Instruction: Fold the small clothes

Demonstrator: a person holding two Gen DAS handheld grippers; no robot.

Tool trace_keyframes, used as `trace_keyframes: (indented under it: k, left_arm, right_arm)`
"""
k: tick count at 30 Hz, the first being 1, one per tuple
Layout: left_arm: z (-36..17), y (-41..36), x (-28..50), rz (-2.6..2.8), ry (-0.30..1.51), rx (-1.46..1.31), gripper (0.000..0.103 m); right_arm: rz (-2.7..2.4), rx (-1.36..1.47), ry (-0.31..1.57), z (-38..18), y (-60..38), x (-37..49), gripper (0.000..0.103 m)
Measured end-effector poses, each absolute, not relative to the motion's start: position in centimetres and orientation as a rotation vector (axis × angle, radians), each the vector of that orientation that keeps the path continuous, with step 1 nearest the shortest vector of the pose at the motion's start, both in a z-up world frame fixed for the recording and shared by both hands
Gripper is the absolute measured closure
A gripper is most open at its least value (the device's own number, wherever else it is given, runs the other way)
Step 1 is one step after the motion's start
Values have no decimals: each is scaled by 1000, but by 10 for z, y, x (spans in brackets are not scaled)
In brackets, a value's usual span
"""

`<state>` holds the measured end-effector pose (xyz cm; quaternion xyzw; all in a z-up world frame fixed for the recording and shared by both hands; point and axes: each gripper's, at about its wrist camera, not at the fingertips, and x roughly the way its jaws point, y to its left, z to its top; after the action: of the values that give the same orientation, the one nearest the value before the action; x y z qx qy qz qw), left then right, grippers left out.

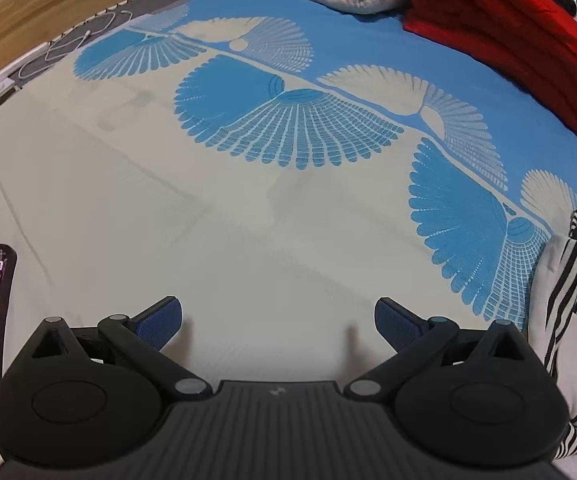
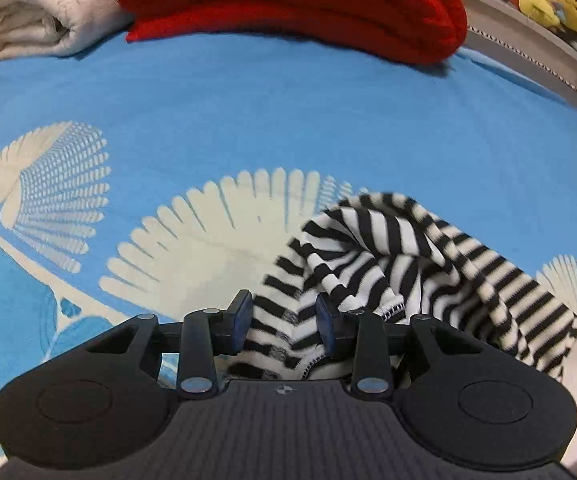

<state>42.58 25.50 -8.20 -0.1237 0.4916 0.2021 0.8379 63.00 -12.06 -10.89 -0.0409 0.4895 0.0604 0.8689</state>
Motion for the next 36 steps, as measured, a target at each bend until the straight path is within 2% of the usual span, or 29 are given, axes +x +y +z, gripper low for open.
trace_keyframes:
  k: [3,5,6,7,8,10,13,16,21,24,27,29,31,34,36]
  left_arm:
    - [-82,252,427,421,1043,-262,0]
    - [-83,248,427,413,1043,-248,0]
    - [-83,247,427,410,1044,-242,0]
    - [-84,246,427,406,1047,-238,0]
    - [-85,245,428,403,1051,-237,0]
    - [-87,244,429,402,1061,-239,0]
    - [-89,244,429,394,1070,-254,0]
    - [-90,240,430,385,1075,-268,0]
    - [-86,233,431,353,1071,-290,0]
    - [-82,230,430,341,1053,-301,0]
    - [-83,224,430,359,1049,-256,0]
    - [-81,222,428,356,1040,-261,0]
    - [-78,219,426,344,1032,-282,0]
    - [-75,212,422,329,1020,-296,0]
    - [-73,209,421,329,1014,-296,0]
  right_arm:
    - [158,-52,1058,-116,-117,634,63]
    - [168,-53,1058,-120,-109,635,52]
    - [173,-59,1054,-120,-105,635,53]
    - [182,-60,1048,-120,-100,636,61]
    - [204,-63,1045,-122,-94,639,83]
    - [170,-112,1061,-124,-90,644,101]
    - [75,-38,1051,-115,-101,655,101]
    - [-1,78,818,-64,-116,657,102]
    - [62,432,313,62,-176,609,102]
    - [129,584,157,87,-223,530,103]
    - [128,666,68,74,-262,411,103]
    - [91,679,110,50,-277,338,103]
    - [61,573,274,17,-279,298,101]
    - [-25,448,463,1,-284,308,98]
    - [-5,391,485,12,-286,339,90]
